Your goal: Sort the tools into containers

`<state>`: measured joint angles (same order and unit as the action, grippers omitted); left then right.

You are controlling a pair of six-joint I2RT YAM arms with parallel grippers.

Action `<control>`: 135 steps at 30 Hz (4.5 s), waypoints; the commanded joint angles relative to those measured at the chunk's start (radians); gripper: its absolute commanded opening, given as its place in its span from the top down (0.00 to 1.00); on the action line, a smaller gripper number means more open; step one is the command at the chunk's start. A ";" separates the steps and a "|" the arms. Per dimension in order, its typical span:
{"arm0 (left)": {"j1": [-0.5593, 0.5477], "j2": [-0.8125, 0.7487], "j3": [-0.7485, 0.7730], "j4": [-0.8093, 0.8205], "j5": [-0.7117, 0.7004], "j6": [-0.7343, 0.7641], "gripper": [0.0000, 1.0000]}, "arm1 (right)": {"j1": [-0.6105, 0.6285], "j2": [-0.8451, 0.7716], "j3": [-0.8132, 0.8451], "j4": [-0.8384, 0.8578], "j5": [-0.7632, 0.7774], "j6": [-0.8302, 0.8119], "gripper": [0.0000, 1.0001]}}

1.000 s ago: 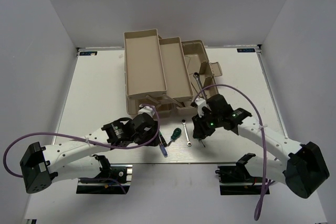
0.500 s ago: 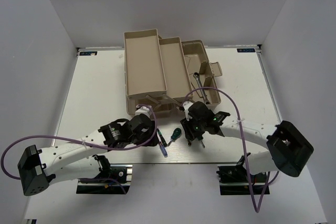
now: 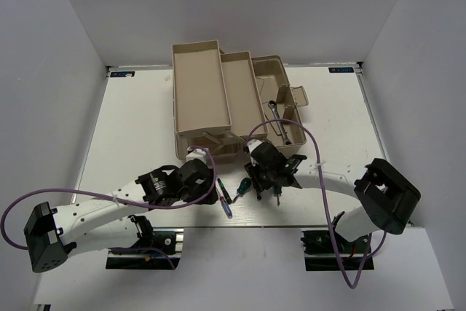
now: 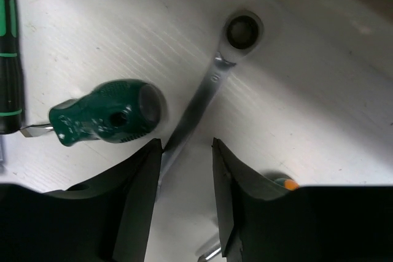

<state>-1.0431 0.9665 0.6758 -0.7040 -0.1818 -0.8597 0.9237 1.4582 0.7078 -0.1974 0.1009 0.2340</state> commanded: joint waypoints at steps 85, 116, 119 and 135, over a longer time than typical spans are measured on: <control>-0.005 -0.018 0.041 -0.012 -0.018 0.002 0.38 | -0.032 0.002 0.105 -0.142 0.005 0.007 1.00; -0.023 0.208 0.151 0.178 0.139 0.269 0.38 | -0.088 -0.352 0.162 -0.398 -0.069 -0.100 1.00; -0.034 0.256 0.179 0.188 0.148 0.317 0.38 | -0.097 -0.436 0.159 -0.442 -0.056 -0.114 1.00; -0.052 0.428 0.219 0.330 0.110 0.479 0.37 | -0.210 -0.513 0.288 -0.505 0.197 -0.202 1.00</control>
<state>-1.0897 1.3827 0.8532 -0.4171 -0.0635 -0.4259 0.7410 0.9417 0.9348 -0.7528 0.2089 0.0803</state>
